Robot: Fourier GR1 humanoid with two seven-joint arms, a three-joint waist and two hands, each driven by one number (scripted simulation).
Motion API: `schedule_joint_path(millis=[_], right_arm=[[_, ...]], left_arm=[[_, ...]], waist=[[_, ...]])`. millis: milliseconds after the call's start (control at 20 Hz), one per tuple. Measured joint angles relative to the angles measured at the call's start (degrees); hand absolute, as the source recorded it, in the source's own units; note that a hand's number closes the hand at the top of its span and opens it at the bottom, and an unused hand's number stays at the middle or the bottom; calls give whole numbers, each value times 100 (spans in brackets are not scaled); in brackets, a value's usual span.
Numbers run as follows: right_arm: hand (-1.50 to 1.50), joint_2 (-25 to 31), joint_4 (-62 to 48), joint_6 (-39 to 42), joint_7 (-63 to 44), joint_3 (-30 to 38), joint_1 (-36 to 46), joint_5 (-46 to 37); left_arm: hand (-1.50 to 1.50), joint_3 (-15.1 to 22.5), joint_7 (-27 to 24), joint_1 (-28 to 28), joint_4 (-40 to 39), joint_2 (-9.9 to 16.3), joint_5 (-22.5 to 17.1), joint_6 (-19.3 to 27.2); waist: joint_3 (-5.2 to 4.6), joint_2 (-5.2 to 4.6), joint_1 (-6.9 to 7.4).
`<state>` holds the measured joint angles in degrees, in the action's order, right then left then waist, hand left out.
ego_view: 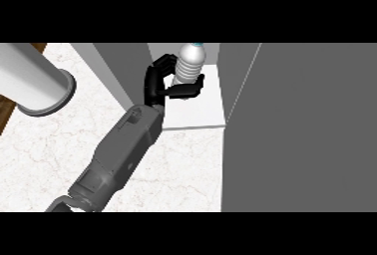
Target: Pick up the bottled water, place it into the cabinet and close the cabinet
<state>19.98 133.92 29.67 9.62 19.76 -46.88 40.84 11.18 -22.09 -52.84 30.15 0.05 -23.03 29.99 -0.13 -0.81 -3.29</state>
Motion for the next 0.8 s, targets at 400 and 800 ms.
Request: schedule_joint_path(millis=[400,800], right_arm=[[-150,-11,-39,165,83,-41,-45,91],[-150,-23,-80,271,131,-45,-5,148]], left_arm=[[-150,-167,-262,-836,-1088,46,151,192],[-150,-300,-432,-1194,-1817,59,266,173]], waist=[[2,-25,-91],[2,-51,-119]])
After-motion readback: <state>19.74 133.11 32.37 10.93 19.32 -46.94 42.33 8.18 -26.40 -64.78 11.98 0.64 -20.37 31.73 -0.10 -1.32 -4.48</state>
